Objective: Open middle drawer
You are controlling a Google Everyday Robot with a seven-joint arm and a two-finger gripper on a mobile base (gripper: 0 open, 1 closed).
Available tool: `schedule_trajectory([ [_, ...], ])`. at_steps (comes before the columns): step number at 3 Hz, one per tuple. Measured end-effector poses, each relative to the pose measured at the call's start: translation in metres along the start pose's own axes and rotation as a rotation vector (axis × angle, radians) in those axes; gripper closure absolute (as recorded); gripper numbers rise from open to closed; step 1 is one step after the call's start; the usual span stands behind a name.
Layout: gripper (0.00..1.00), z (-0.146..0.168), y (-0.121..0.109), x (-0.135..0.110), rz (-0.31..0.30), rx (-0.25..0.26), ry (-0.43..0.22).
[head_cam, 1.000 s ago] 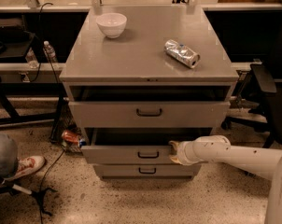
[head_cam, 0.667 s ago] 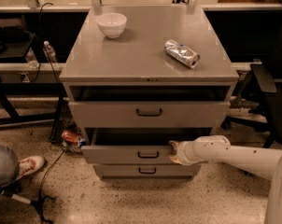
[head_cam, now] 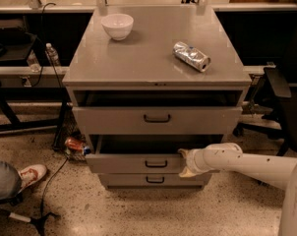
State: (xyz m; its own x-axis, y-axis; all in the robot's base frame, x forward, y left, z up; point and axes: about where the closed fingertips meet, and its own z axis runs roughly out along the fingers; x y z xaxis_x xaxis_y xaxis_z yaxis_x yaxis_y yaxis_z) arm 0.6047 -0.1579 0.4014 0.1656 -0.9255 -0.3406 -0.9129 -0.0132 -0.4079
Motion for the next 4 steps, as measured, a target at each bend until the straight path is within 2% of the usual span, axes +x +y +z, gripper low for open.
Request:
schedule_trajectory([
  [1,0.0,0.0012,0.001,-0.0007,0.0,-0.002,-0.001],
  [2,0.0,0.0027,0.0008,-0.001,-0.005,-0.004,0.0],
  [4,0.0,0.0049,-0.0082,0.0088,-0.049,-0.01,0.075],
])
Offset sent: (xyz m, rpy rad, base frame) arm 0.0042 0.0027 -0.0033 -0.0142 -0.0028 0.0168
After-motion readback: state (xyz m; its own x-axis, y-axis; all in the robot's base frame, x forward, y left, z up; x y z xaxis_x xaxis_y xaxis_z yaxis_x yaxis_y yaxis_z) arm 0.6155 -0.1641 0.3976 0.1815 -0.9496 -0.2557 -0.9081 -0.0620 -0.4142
